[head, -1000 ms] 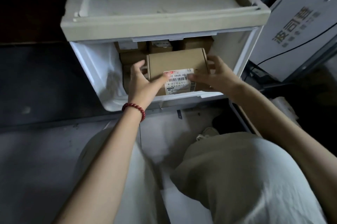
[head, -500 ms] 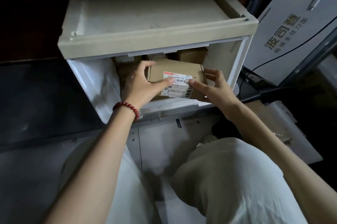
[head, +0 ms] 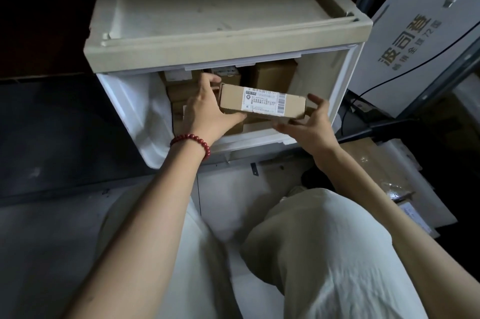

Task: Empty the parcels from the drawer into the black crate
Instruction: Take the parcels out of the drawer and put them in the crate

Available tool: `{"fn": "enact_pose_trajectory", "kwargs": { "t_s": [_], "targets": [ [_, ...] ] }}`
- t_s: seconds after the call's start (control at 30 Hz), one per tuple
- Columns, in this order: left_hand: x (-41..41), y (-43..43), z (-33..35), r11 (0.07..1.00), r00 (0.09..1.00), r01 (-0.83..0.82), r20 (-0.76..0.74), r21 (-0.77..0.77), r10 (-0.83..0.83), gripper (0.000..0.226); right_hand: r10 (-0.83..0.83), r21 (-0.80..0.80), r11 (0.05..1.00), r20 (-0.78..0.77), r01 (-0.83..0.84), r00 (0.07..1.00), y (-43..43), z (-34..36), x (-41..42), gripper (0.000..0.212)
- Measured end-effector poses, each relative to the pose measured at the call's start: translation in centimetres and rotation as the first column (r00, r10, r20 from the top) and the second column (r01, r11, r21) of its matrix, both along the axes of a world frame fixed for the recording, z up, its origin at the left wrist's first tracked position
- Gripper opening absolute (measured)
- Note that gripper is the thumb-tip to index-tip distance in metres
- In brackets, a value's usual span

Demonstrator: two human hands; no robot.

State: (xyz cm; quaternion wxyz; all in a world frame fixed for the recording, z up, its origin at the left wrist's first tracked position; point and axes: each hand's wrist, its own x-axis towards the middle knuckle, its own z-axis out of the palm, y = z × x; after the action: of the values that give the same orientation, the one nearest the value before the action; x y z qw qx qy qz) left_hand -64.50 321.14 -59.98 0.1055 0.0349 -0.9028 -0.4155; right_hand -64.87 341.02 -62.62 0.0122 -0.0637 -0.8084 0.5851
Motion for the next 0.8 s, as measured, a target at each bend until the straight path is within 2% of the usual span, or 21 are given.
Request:
{"fn": "enact_pose_trajectory", "kwargs": {
  "t_s": [0.13,0.27,0.4,0.63,0.8],
  "targets": [
    [0.3,-0.3,0.1,0.998,0.997,-0.054,0.046,-0.017,0.055,0.066,-0.090,-0.017,0.996,-0.032,0.090,0.995,-0.7,0.2,0.2,0.080],
    [0.5,-0.8,0.1,0.996,0.994,-0.084,0.066,-0.025,0.085,0.067,-0.114,-0.042,0.993,-0.025,0.113,0.993,-1.1,-0.2,0.5,0.074],
    [0.8,-1.3,0.2,0.994,0.990,-0.111,0.091,-0.015,0.112,0.069,-0.098,-0.044,0.994,-0.002,0.097,0.995,-1.3,-0.1,0.7,0.076],
    [0.9,-1.9,0.4,0.990,0.982,-0.138,0.139,0.041,0.131,0.058,-0.058,-0.040,0.997,0.040,0.060,0.997,-1.8,0.3,0.6,0.082],
    [1.0,-1.8,0.4,0.989,0.987,-0.141,0.078,0.036,0.138,0.047,0.023,-0.150,0.989,0.115,-0.006,0.993,-2.5,0.3,0.7,0.082]
  ]
}}
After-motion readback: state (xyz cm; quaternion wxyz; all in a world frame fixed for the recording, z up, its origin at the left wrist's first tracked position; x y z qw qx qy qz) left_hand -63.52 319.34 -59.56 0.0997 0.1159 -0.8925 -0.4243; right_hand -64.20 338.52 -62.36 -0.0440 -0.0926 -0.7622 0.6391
